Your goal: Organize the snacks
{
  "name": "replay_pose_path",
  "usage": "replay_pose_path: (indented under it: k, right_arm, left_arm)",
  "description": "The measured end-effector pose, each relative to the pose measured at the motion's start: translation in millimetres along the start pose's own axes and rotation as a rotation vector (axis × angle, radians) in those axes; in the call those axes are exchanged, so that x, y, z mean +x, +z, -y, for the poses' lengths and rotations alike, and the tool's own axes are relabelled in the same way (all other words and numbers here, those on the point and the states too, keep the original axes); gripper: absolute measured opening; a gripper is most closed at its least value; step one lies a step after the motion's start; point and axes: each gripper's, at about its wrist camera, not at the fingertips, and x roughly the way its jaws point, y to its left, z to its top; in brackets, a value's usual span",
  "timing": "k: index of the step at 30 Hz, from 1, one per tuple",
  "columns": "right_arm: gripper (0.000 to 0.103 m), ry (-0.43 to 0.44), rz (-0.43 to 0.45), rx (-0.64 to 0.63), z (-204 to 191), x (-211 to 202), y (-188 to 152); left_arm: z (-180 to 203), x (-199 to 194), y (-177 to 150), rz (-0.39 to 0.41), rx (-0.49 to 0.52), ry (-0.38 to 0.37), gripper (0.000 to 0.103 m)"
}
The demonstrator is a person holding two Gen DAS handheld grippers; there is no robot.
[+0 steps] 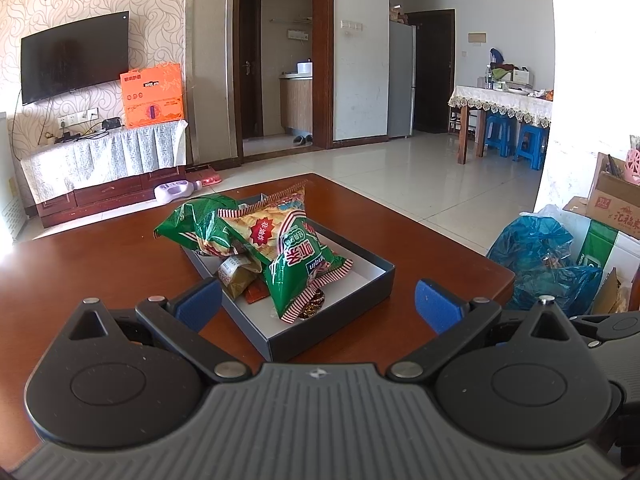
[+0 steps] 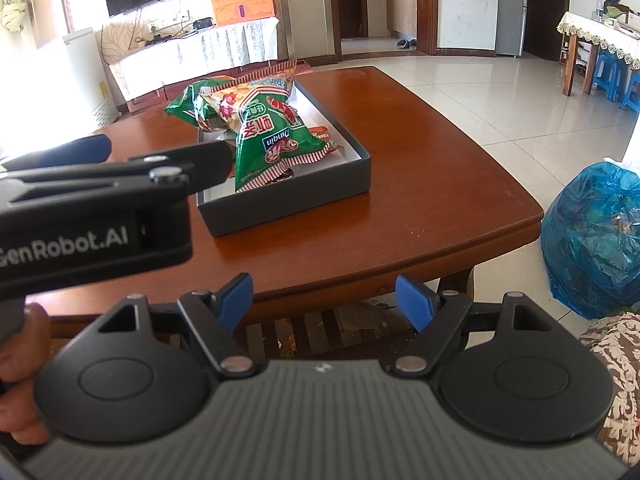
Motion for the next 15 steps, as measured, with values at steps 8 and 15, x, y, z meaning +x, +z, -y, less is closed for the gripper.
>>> replay_pose_path:
  k: [8,15]
  right_arm:
    - [0.08,0.0,0.0,0.0,-0.3,-0.1,0.1]
    - [0.08,-0.001,-0.001,-0.001,-0.6,0.1,-0.4]
  left_arm:
    - [0.2,-1.1,-0.8,0.011,-0.003,-0.008,0.103]
    - [-2.4,1.5,0.2,0.011,-0.012,-0.011,0.103]
